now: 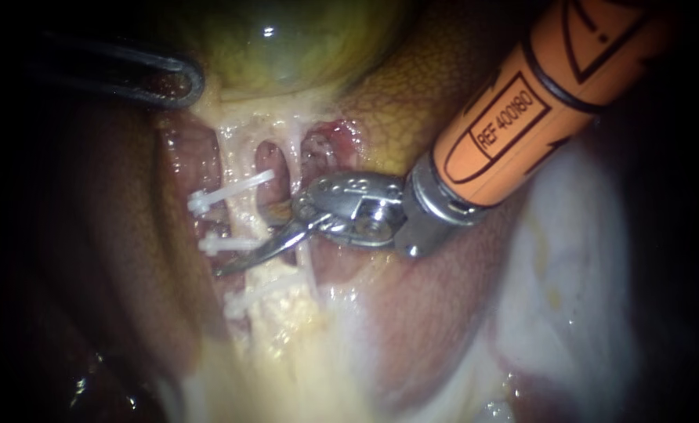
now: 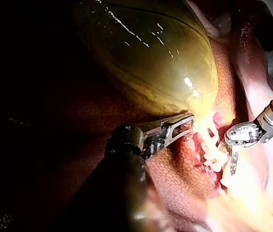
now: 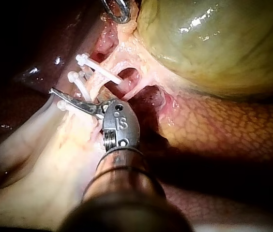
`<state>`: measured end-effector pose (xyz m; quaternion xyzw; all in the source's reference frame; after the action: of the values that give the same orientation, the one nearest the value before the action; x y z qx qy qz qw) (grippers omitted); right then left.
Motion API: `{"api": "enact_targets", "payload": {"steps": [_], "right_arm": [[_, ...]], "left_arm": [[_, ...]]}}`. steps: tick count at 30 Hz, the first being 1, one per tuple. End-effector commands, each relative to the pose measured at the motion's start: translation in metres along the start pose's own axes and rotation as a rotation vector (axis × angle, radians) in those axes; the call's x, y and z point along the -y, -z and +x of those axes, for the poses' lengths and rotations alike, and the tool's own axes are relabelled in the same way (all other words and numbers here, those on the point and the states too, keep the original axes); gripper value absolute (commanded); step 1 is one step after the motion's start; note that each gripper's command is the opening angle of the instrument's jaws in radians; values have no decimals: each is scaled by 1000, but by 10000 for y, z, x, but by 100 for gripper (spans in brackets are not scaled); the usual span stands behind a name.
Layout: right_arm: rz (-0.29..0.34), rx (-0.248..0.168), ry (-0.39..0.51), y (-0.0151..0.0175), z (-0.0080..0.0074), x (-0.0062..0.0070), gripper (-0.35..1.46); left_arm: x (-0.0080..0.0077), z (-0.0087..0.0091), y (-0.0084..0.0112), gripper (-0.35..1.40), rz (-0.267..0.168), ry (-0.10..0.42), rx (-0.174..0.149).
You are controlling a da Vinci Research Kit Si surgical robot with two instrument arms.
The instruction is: Go to the cutting position left tube
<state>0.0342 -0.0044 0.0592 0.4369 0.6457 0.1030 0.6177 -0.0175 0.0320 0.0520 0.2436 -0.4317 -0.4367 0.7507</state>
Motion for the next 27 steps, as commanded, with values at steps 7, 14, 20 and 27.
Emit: {"api": "enact_targets", "payload": {"steps": [7, 14, 20, 27], "right_arm": [[63, -125, -48, -12, 8, 0, 107], [79, -185, -71, -13, 27, 7, 106], [83, -200, -84, -15, 42, 14, 106], [83, -199, -84, -17, 42, 14, 106]], "left_arm": [[0, 0, -1, -35, 0, 0, 0], [0, 0, -1, -35, 0, 0, 0], [0, 0, -1, -35, 0, 0, 0], [0, 0, -1, -35, 0, 0, 0]]}}
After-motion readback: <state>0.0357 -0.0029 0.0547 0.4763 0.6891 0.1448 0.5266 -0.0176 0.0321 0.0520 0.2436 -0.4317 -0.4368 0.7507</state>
